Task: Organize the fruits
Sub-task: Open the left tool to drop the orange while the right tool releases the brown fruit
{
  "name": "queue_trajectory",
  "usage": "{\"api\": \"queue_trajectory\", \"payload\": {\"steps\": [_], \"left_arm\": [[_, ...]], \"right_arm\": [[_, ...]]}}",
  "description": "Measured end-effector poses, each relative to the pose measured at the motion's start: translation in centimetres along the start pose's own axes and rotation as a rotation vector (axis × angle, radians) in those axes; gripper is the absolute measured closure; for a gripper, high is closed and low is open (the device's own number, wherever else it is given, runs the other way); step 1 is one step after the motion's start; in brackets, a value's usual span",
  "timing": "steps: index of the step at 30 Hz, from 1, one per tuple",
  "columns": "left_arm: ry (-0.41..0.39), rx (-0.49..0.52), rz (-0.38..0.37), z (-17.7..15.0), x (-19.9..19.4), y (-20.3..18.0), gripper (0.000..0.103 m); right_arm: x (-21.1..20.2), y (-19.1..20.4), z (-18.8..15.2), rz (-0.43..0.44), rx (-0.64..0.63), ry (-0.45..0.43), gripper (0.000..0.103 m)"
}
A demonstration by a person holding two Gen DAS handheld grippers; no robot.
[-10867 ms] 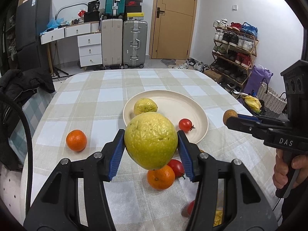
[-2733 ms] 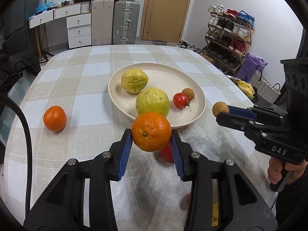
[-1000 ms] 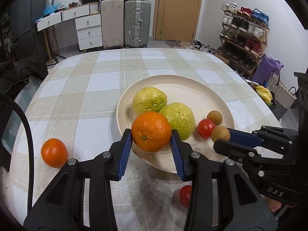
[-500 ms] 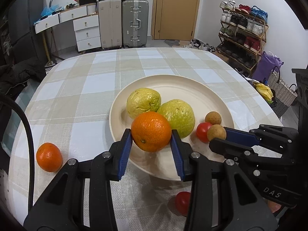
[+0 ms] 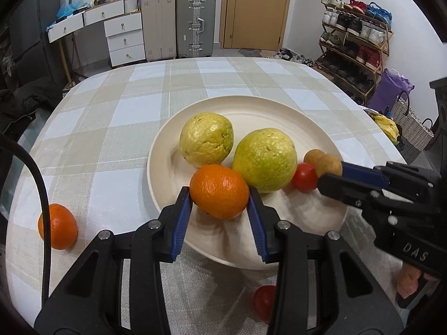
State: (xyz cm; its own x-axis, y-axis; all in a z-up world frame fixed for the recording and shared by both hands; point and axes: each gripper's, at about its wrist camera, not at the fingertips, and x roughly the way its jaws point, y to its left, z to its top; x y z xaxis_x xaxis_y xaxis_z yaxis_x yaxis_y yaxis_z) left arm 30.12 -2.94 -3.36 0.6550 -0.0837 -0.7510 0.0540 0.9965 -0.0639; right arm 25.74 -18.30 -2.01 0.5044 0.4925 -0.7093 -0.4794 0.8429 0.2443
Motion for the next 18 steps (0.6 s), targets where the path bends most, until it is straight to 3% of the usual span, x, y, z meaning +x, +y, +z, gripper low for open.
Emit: {"api": "queue_trajectory", "payload": {"steps": [14, 17, 18], "left_arm": [[0.004, 0.022, 0.000, -0.2, -0.6, -0.5, 0.065], [-0.025, 0.029, 0.002, -0.5, -2.0, -0.4, 0.049], [-0.037, 0.032, 0.009, -0.7, -2.5, -0.4, 0.038]], "right_arm": [[0.1, -0.7, 0.7, 0.001, 0.020, -0.002, 0.076], [-0.7, -0.6, 0.6, -0.005, 0.017, -0.023, 0.068], [-1.0, -0.6, 0.4, -0.003, 0.016, -0.031, 0.068]]}}
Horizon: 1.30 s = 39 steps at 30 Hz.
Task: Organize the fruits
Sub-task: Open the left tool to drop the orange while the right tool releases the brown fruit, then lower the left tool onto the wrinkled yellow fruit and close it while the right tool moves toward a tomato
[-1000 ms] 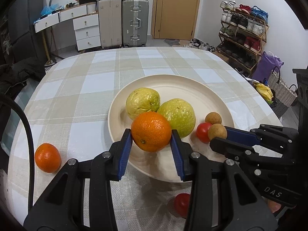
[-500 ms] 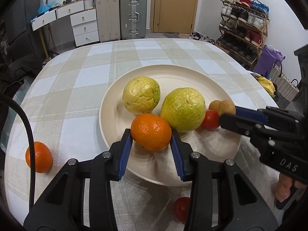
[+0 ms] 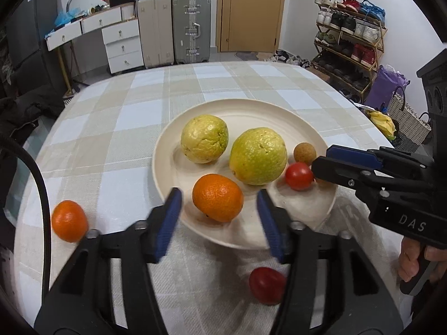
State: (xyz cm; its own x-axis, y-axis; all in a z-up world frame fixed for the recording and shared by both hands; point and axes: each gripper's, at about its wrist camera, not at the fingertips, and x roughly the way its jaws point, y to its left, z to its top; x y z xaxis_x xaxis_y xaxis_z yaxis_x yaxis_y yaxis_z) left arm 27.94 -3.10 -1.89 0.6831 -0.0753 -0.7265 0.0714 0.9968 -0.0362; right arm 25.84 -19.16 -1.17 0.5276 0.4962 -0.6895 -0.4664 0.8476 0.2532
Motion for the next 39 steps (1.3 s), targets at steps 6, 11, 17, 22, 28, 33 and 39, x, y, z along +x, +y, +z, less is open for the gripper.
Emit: {"api": "queue_trajectory", "payload": {"steps": [6, 11, 17, 22, 28, 33, 39], "left_arm": [[-0.067, -0.012, 0.008, -1.4, -3.4, 0.9, 0.021], [-0.092, -0.011, 0.014, -2.9, -5.9, 1.5, 0.011], [-0.116, -0.028, 0.017, -4.4, -8.5, 1.8, 0.001], [-0.119, -0.027, 0.006, -6.0, -10.3, 1.7, 0.001], [-0.112, -0.038, 0.014, -7.4, -12.2, 1.6, 0.001], [-0.118, -0.046, 0.011, -8.4, -13.7, 1.5, 0.001], [-0.114, -0.047, 0.015, -10.0, -15.2, 0.9, 0.001]], "right_arm": [[-1.2, 0.5, -0.7, -0.013, -0.010, -0.006, 0.049], [-3.0, 1.3, -1.6, 0.003, -0.003, -0.045, 0.013], [-4.9, 2.2, -2.3, 0.027, 0.016, -0.078, 0.001], [-6.3, 3.0, -3.2, 0.012, -0.007, -0.080, 0.000], [-8.2, 3.9, -4.4, 0.000, -0.021, -0.085, 0.000], [-9.5, 4.2, -5.1, -0.010, -0.023, -0.086, 0.000], [-10.4, 4.4, -6.3, -0.025, -0.029, -0.068, 0.000]]}}
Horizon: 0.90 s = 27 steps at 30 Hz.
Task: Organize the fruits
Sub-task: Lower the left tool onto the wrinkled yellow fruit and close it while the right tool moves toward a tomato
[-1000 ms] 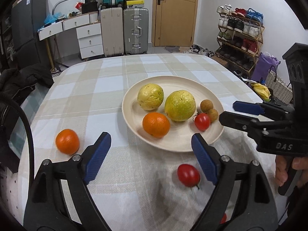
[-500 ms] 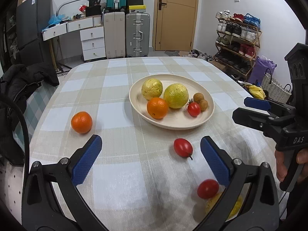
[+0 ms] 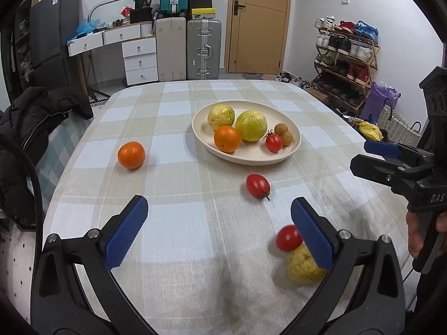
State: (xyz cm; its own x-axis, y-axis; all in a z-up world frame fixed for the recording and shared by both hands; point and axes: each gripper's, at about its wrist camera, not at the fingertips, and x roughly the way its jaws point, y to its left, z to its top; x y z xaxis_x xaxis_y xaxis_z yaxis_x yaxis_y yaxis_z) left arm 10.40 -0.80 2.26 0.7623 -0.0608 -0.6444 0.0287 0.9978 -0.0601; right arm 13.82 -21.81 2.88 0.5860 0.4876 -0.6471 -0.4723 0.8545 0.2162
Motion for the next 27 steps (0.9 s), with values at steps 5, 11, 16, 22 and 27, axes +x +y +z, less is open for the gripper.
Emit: {"api": "queue_trajectory", "payload": {"steps": [5, 11, 16, 22, 27], "left_arm": [[0.009, 0.015, -0.016, -1.1, -1.1, -1.1, 0.001], [0.041, 0.041, -0.020, -2.1, -1.4, -2.4, 0.001], [0.069, 0.044, -0.044, -2.9, -1.2, -3.3, 0.001], [0.081, 0.064, -0.067, -3.2, -1.3, -4.4, 0.001], [0.097, 0.096, -0.061, -3.6, -1.0, -5.3, 0.001]], "right_arm": [[-0.6, 0.2, -0.9, 0.002, 0.010, 0.012, 0.000], [-0.8, 0.3, -2.2, 0.001, 0.025, 0.039, 0.000], [-0.9, 0.3, -2.5, 0.002, 0.016, 0.061, 0.000], [-0.7, 0.5, -2.7, 0.004, 0.012, 0.078, 0.000], [-0.5, 0.8, -2.9, 0.005, 0.000, 0.098, 0.000]]}}
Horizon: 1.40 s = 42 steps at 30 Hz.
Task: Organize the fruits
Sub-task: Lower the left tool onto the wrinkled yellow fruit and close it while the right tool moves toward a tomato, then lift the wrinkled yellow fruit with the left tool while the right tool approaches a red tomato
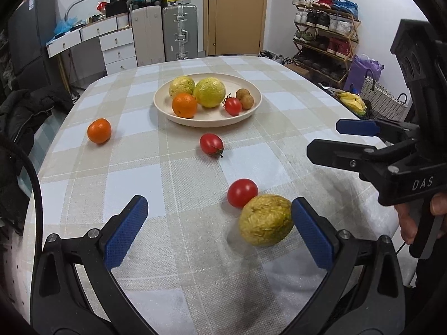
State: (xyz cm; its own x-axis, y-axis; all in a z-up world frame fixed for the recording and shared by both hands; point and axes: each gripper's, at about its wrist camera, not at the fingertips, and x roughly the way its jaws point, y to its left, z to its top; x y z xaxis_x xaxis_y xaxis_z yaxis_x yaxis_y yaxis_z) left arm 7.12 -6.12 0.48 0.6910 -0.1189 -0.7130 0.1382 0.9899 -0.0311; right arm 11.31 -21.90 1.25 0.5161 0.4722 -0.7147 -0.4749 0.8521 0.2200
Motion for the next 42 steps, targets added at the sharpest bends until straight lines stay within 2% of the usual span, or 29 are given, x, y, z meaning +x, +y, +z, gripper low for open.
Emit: {"api": "queue_trajectory", "payload": {"steps": [9, 15, 26, 29, 33, 35, 37, 42], "left_arm": [[0.068, 0.007, -0.028, -0.8, 1.7, -1.0, 0.001], [0.081, 0.031, -0.023, -1.1, 2.3, -1.7, 0.001], [0.093, 0.042, -0.064, -1.3, 2.7, -2.2, 0.004], [0.097, 0.046, -0.085, -1.4, 2.8, -2.4, 0.012], [0.109, 0.056, -0.107, -1.6, 3.0, -2.6, 0.028], [0.114, 0.058, -0.123, -1.7, 3.0, -2.7, 0.037], [0.117, 0.059, -0.142, -1.8, 3.0, -2.8, 0.053], [0.120, 0.063, -0.168, -1.9, 2.9, -2.8, 0.055]], "right_arm": [[0.4, -0.1, -0.2, -0.002, -0.002, 0.028, 0.000], [0.6, -0.3, -0.3, -0.005, 0.003, 0.031, 0.000], [0.9, -0.2, -0.3, -0.011, 0.004, 0.040, 0.000], [0.9, -0.1, -0.3, -0.015, 0.000, 0.036, 0.000], [1.0, -0.1, -0.4, -0.015, -0.001, 0.037, 0.000], [1.0, -0.1, -0.4, -0.015, -0.001, 0.037, 0.000], [1.0, -0.1, -0.4, -0.015, -0.001, 0.037, 0.000], [1.0, -0.2, -0.4, -0.017, 0.002, 0.037, 0.000]]}}
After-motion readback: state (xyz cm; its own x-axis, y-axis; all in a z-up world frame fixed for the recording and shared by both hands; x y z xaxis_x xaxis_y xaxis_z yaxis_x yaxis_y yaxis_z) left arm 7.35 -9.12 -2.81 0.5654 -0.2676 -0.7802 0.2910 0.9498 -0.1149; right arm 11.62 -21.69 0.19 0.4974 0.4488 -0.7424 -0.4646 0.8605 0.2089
